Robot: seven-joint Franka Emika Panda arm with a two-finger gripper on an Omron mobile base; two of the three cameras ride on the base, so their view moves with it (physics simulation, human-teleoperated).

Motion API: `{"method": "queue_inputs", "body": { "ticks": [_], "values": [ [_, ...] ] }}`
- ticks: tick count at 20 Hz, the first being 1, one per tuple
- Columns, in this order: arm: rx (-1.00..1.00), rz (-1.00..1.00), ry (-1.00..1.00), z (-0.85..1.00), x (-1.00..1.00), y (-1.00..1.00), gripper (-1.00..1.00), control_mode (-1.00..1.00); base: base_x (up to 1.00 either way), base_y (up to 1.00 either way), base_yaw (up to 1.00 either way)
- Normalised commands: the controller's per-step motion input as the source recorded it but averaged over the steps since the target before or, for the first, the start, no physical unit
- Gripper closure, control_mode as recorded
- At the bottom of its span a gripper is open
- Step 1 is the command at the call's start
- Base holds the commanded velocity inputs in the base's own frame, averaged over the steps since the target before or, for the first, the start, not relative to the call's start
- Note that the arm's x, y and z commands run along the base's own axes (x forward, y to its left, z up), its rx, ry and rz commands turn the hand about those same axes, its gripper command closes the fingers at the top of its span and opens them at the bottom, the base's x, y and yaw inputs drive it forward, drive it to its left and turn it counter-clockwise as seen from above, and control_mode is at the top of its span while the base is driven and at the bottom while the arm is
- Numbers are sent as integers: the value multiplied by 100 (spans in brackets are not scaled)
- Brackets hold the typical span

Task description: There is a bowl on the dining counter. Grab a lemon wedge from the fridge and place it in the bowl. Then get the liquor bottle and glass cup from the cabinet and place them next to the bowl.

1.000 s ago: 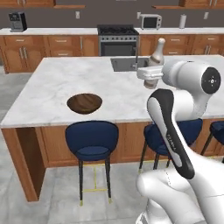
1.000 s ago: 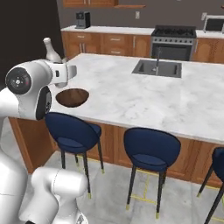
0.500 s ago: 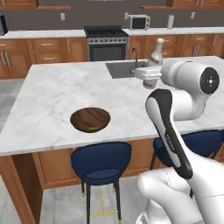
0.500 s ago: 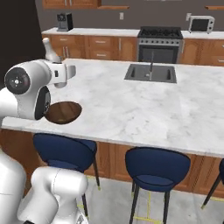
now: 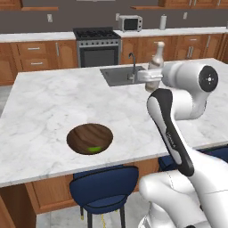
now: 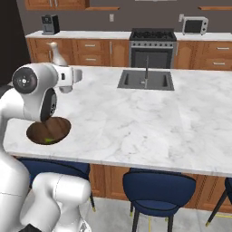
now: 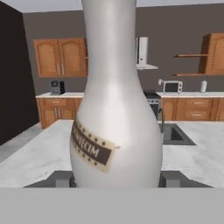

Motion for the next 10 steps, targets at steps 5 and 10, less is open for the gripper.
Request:
{"method": "queue_inputs", "body": {
  "ticks": [5, 10],
  "values": [
    [-2, 3, 14, -79, 83, 0, 100, -100, 0, 0, 0],
    [0, 18, 7, -89, 99, -20, 100, -100, 0, 0, 0]
  ]
}}
